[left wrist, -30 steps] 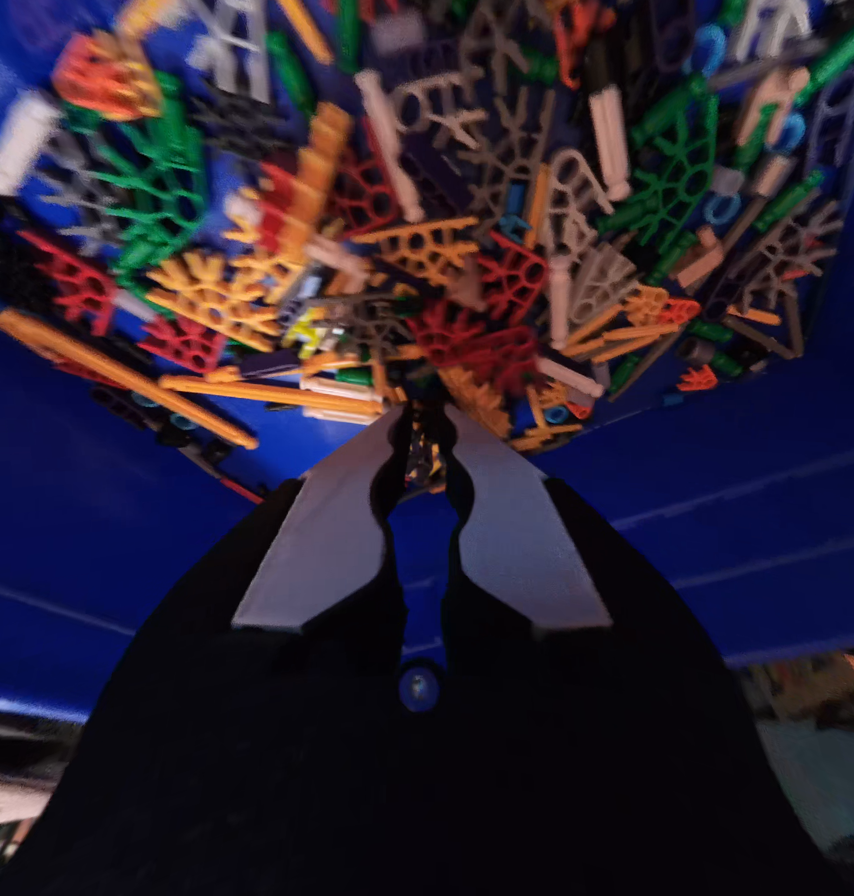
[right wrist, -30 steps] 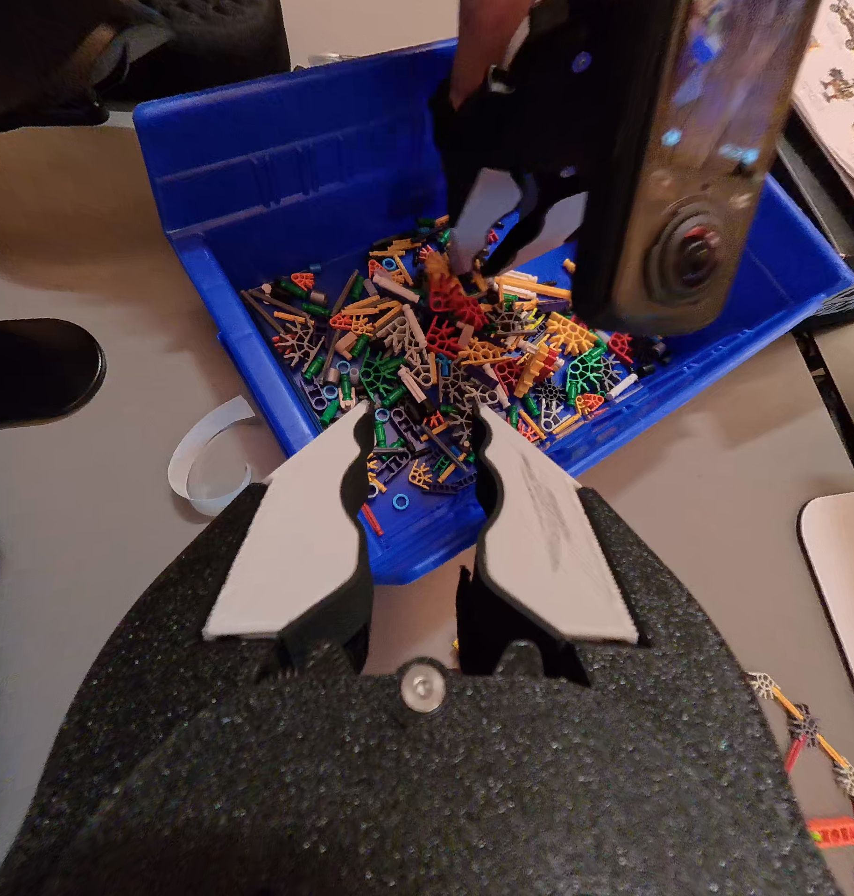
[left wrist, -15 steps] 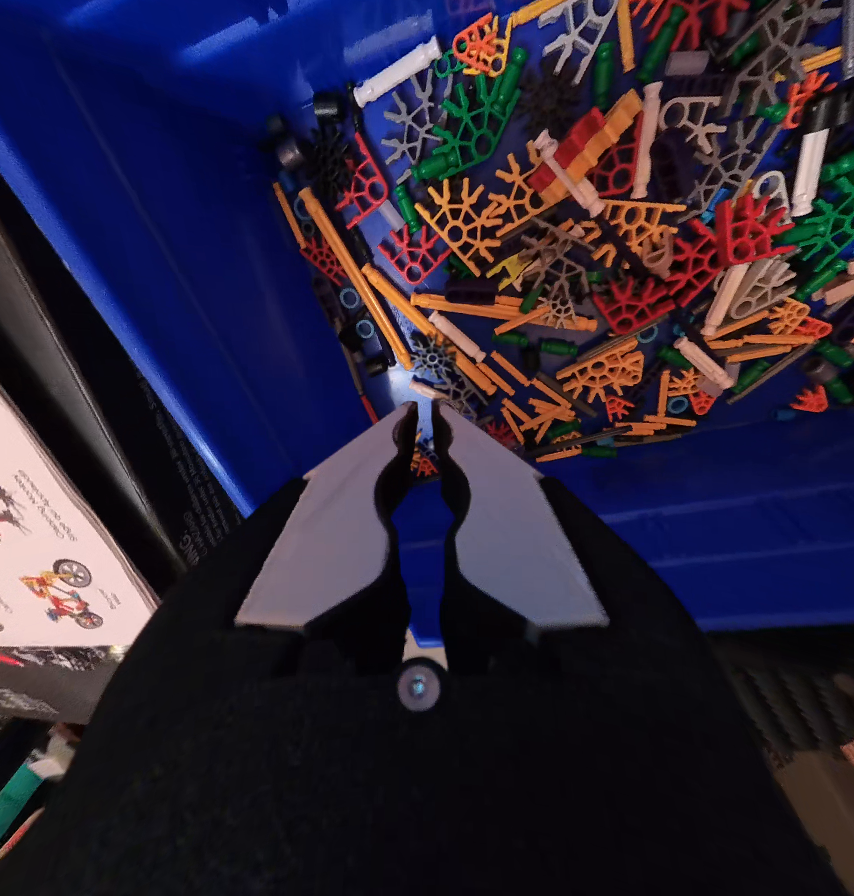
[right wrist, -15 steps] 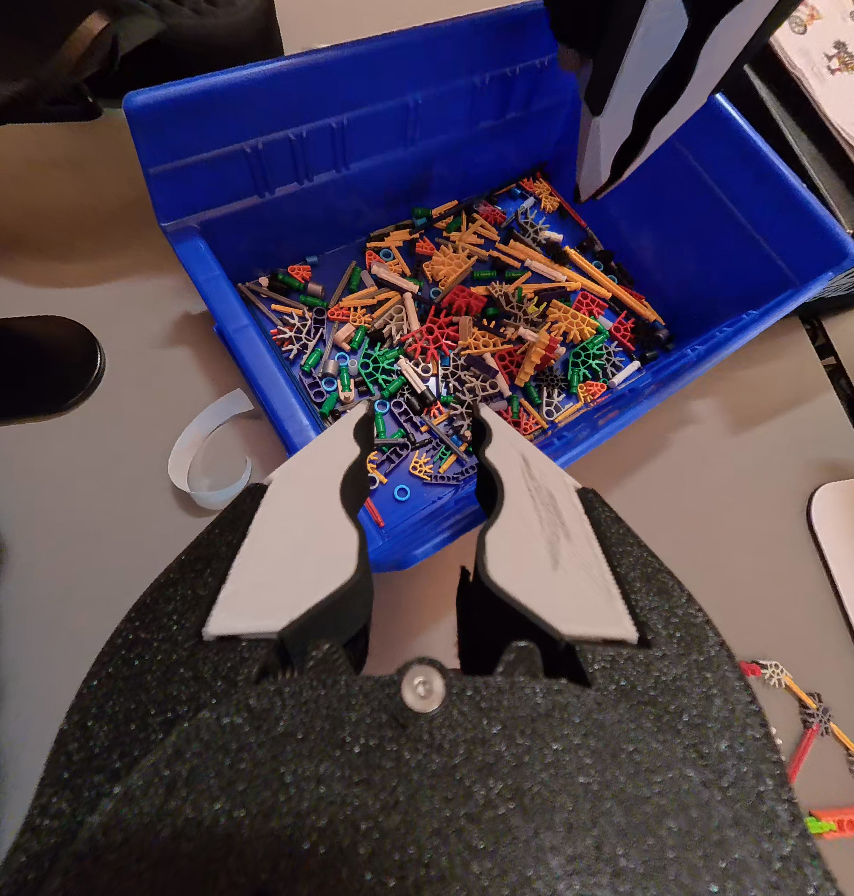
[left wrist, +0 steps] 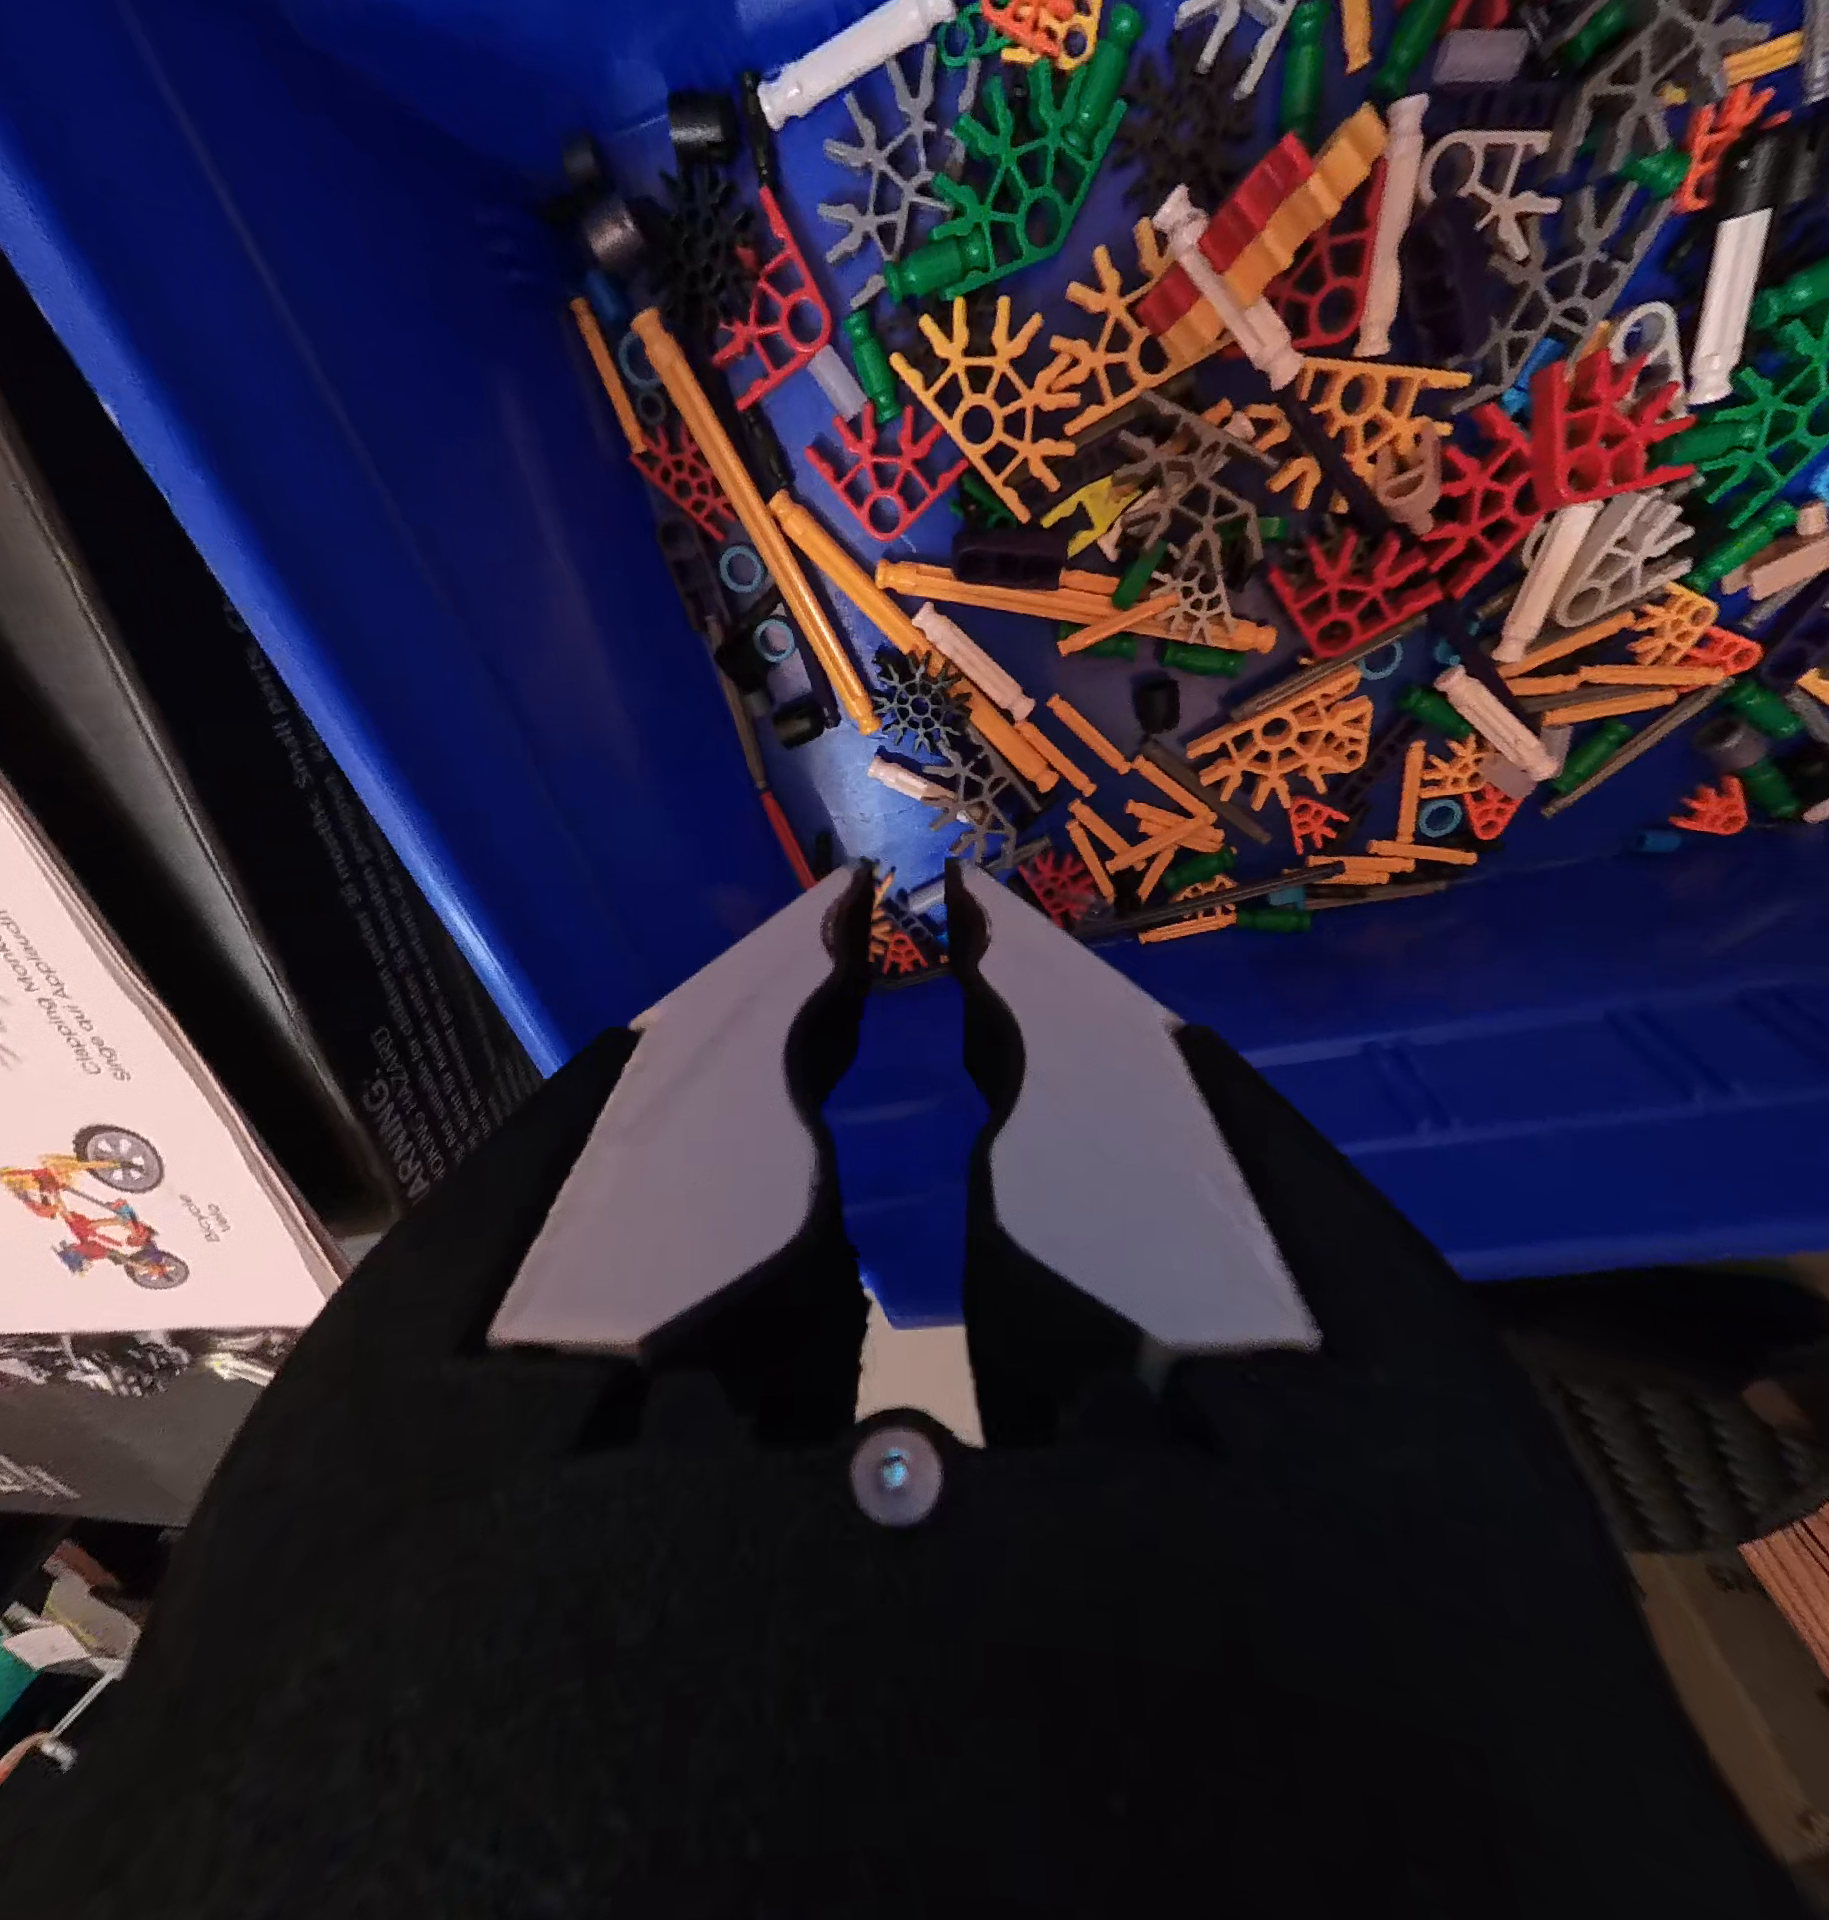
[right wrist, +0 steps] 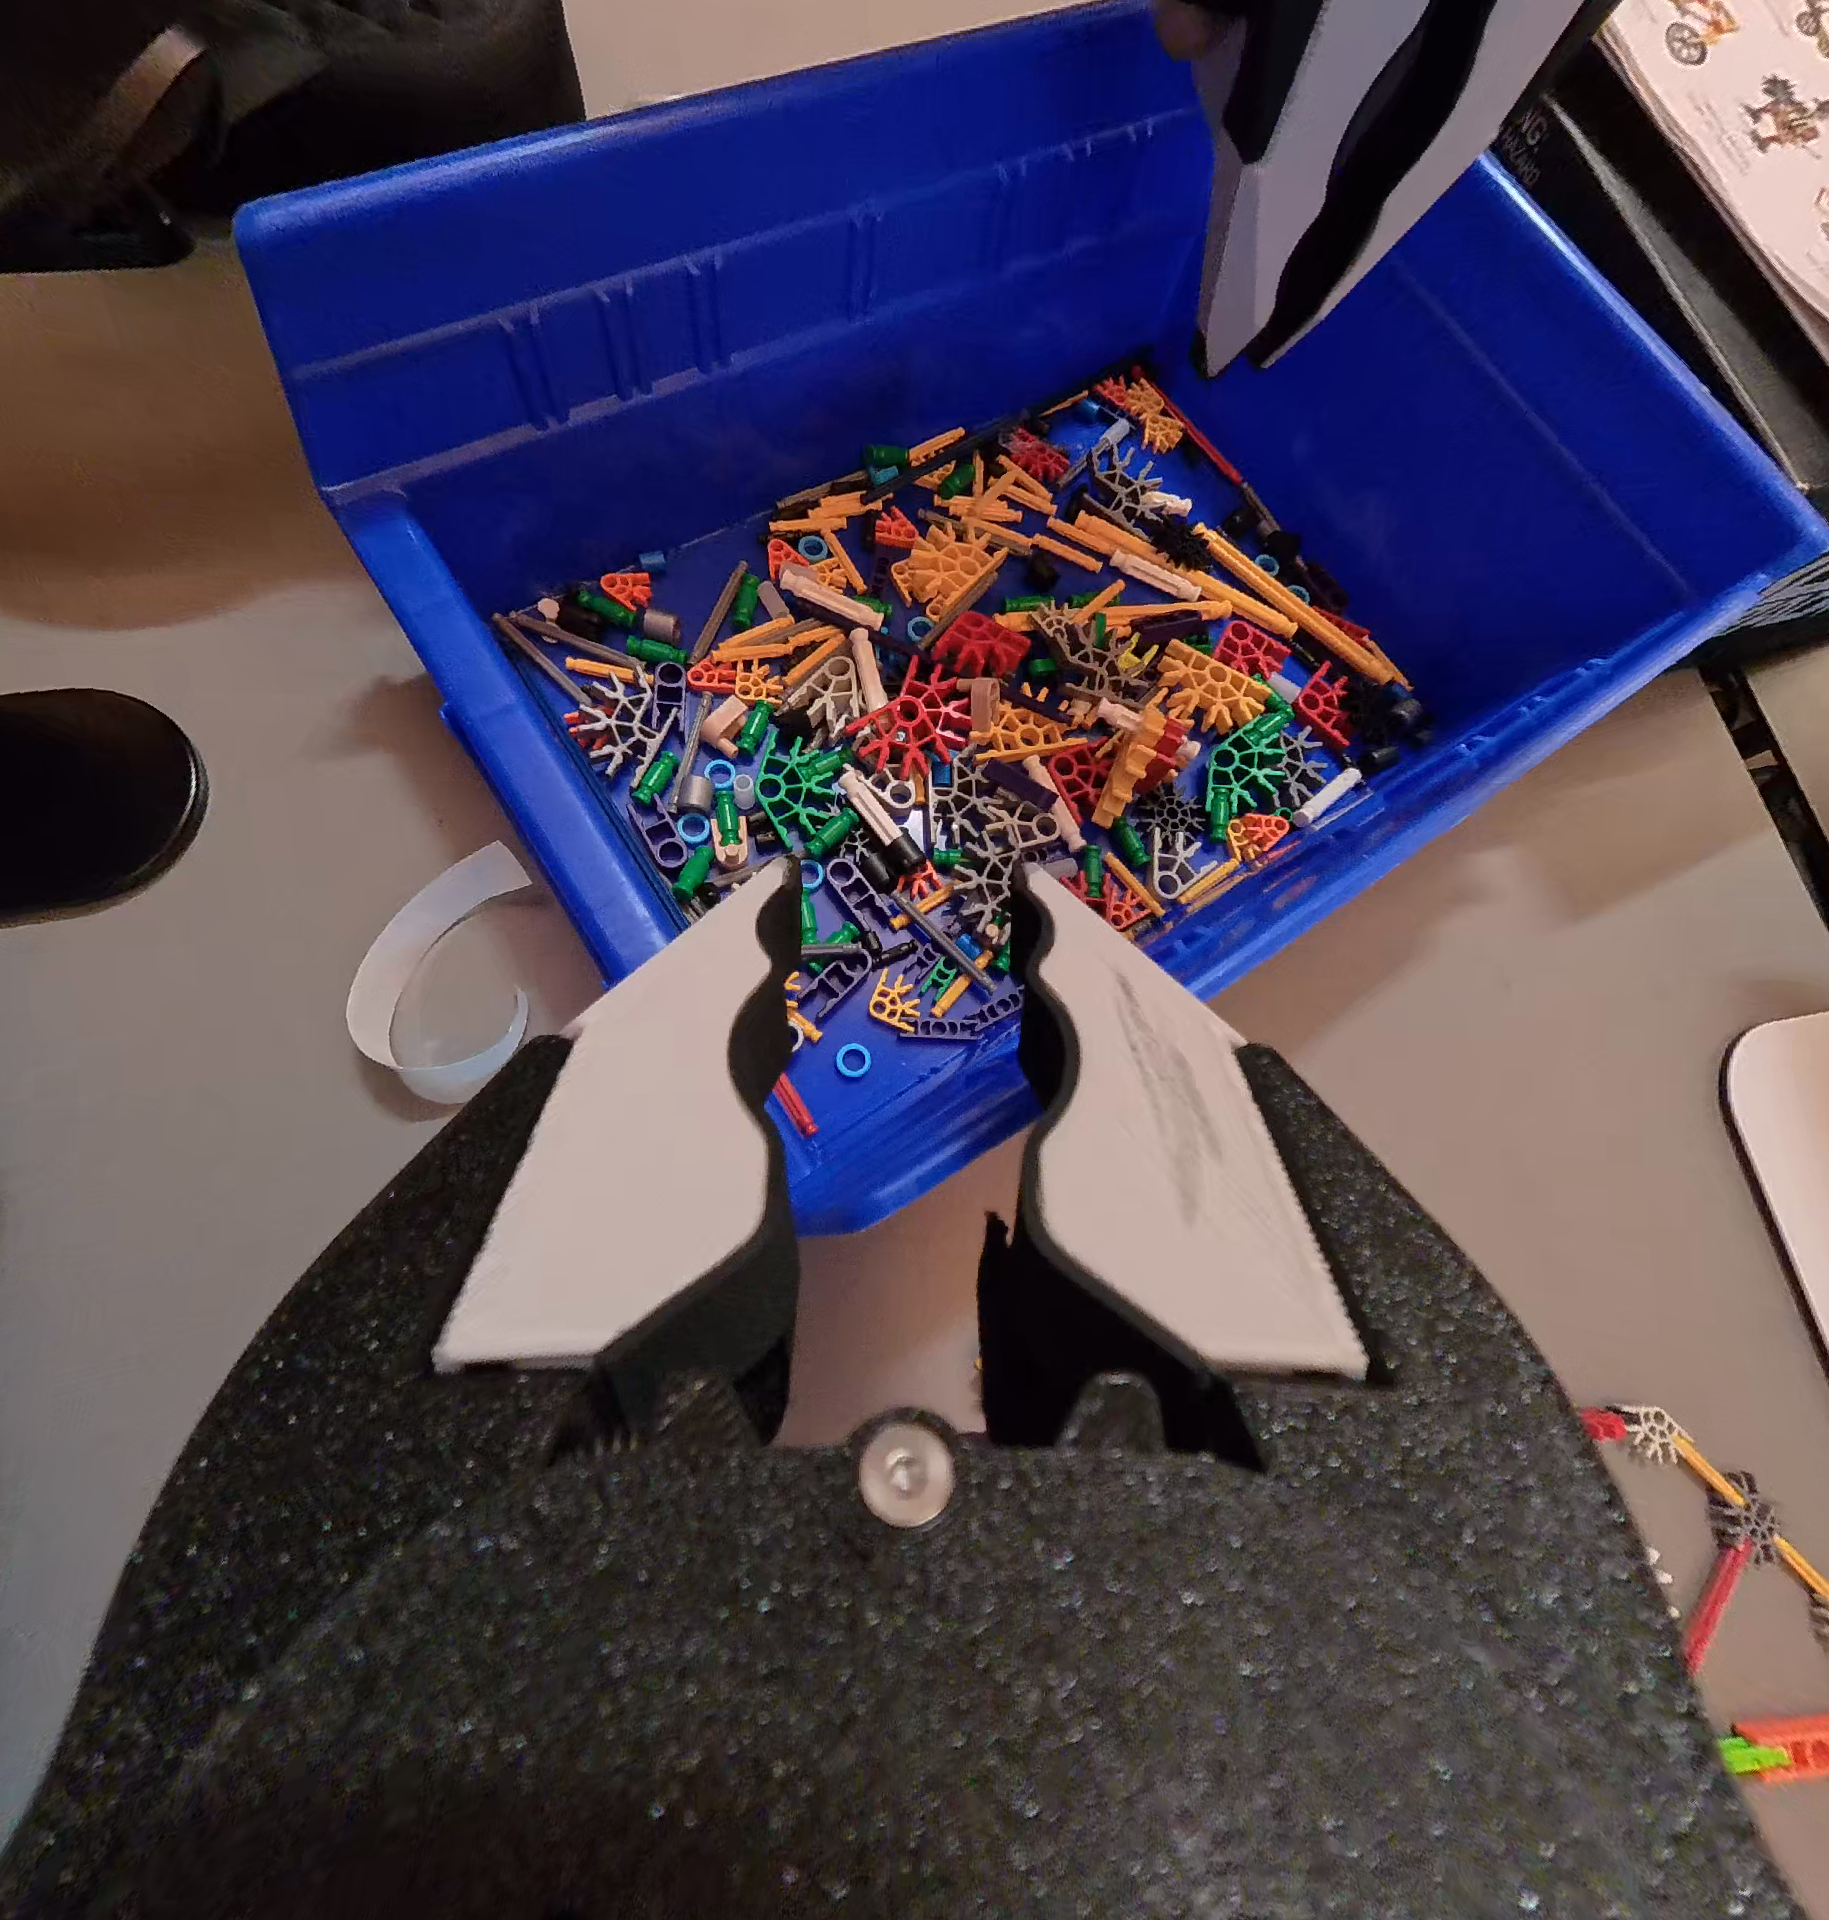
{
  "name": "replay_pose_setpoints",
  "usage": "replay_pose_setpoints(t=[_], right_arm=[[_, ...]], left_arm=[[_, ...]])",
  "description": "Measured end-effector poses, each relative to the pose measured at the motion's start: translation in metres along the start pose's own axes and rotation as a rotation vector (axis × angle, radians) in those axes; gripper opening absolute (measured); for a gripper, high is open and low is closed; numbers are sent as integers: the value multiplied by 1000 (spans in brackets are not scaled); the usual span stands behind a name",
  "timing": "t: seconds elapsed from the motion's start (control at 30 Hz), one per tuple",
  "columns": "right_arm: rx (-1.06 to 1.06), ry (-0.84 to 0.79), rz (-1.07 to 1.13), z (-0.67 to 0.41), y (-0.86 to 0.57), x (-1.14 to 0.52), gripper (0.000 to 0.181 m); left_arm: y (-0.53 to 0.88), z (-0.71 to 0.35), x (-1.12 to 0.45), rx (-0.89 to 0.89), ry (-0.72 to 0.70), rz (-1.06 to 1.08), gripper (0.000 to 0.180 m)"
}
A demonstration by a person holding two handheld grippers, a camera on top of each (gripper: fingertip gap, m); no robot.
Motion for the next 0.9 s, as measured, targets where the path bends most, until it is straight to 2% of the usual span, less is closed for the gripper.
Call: replay_pose_setpoints(t=[0.13, 0.27, 0.4, 0.53, 0.6, 0.63, 0.77, 0.9], right_arm=[[-4, 4, 4, 2, 0, 0, 39], [-10, 10, 5, 4, 0, 1, 39], [-12, 8, 6, 5, 0, 1, 39], [-17, 7, 6, 7, -1, 1, 39], [-19, 7, 6, 7, -1, 1, 39], [-20, 7, 5, 8, -1, 1, 39], [-18, 3, 5, 8, 0, 2, 39], [-20, -2, 1, 8, -1, 1, 39]], left_arm=[[5, -5, 0, 13, -29, -18, 29], [-5, -26, -4, -41, -130, 34, 58], [-23, -55, -18, -125, -215, 110, 63], [-36, -72, -40, -176, -200, 123, 56], [-39, -75, -49, -188, -192, 128, 29], [-39, -75, -50, -190, -210, 119, 24], [-31, -67, -49, -157, -205, 126, 21], [-15, -48, -46, -111, -140, 95, 21]])
Point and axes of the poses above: each gripper's, where its closed fingertips meet, x back along the fingers, z out of its underside, y = z × x across the jaws, the point moved 8 cm from there along x, back along the fingers, and after that the axes turned 5 degrees about z, right-handed, at the moved point
